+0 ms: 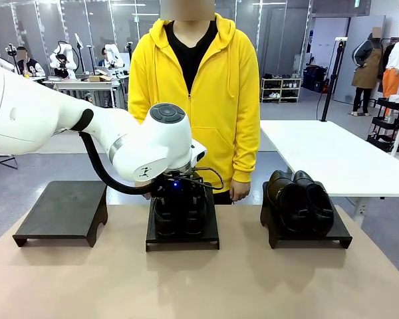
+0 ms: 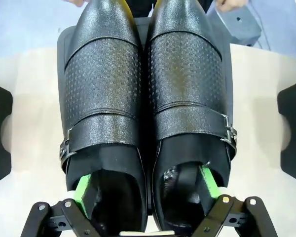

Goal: Place the shoes on the stand as instructed by the person.
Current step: Pick up another pair of Shoes and place it on the Shoes Stand indicated by the person.

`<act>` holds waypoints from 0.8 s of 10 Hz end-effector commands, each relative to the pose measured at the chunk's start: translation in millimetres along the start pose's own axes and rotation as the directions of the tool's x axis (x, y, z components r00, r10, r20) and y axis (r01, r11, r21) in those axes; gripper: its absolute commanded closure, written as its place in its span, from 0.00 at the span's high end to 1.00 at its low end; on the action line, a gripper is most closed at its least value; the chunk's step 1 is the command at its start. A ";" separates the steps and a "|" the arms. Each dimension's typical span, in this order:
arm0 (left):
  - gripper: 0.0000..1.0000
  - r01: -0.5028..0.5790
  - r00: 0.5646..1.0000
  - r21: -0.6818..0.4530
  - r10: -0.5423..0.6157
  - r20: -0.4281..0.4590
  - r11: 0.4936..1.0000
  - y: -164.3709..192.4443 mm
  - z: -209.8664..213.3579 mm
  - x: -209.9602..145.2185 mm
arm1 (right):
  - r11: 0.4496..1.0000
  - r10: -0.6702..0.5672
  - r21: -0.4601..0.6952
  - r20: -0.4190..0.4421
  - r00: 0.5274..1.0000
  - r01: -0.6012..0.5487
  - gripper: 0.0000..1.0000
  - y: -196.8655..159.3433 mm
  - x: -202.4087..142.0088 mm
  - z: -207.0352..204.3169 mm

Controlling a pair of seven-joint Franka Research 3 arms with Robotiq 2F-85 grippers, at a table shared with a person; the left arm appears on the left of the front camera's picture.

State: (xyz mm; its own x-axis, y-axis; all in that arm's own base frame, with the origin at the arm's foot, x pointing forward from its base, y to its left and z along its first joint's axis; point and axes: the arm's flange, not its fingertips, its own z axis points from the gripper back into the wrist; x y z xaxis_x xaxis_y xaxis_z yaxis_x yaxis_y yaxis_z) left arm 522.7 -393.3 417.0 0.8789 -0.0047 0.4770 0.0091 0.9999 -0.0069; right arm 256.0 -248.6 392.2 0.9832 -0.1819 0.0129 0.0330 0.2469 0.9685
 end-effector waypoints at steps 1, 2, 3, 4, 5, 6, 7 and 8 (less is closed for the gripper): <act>1.00 -0.023 1.000 0.010 0.023 0.008 1.000 3.0 7.7 -15.5 | 1.000 0.007 -0.014 0.004 1.000 -0.007 1.00 0.0 -3.7 -1.6; 1.00 -0.059 0.998 0.036 0.058 0.011 0.998 8.0 13.0 -20.8 | 1.000 0.007 -0.014 0.004 1.000 -0.007 1.00 0.0 -3.7 -1.6; 1.00 0.001 1.000 0.000 -0.001 -0.001 1.000 -0.1 1.6 -2.7 | 1.000 0.007 -0.014 0.004 1.000 -0.007 1.00 0.0 -3.7 -1.6; 1.00 0.001 1.000 0.000 -0.001 -0.001 1.000 -0.1 1.6 -2.7 | 1.000 0.007 -0.014 0.004 1.000 -0.007 1.00 0.0 -3.7 -1.6; 1.00 0.001 1.000 0.000 -0.001 -0.001 1.000 -0.1 1.6 -2.7 | 1.000 0.007 -0.014 0.004 1.000 -0.007 1.00 0.0 -3.7 -1.6; 1.00 0.001 1.000 0.000 -0.001 -0.001 1.000 -0.1 1.6 -2.7 | 1.000 0.007 -0.014 0.004 1.000 -0.007 1.00 0.0 -3.7 -1.6; 1.00 0.001 1.000 0.000 -0.001 -0.001 1.000 -0.1 1.6 -2.7 | 1.000 0.007 -0.014 0.004 1.000 -0.007 1.00 0.0 -3.7 -1.6; 1.00 0.001 1.000 0.000 -0.001 -0.001 1.000 -0.1 1.6 -2.7 | 1.000 0.007 -0.014 0.004 1.000 -0.007 1.00 0.0 -3.7 -1.6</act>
State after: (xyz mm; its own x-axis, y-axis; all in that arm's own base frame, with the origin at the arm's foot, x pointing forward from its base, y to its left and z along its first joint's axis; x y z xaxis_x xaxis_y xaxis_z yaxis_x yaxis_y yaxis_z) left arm 515.2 -391.7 416.8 0.8811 0.0049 0.4730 -0.0018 1.0000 -0.0070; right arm 256.1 -248.5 392.2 0.9833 -0.1815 0.0128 0.0330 0.2470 0.9685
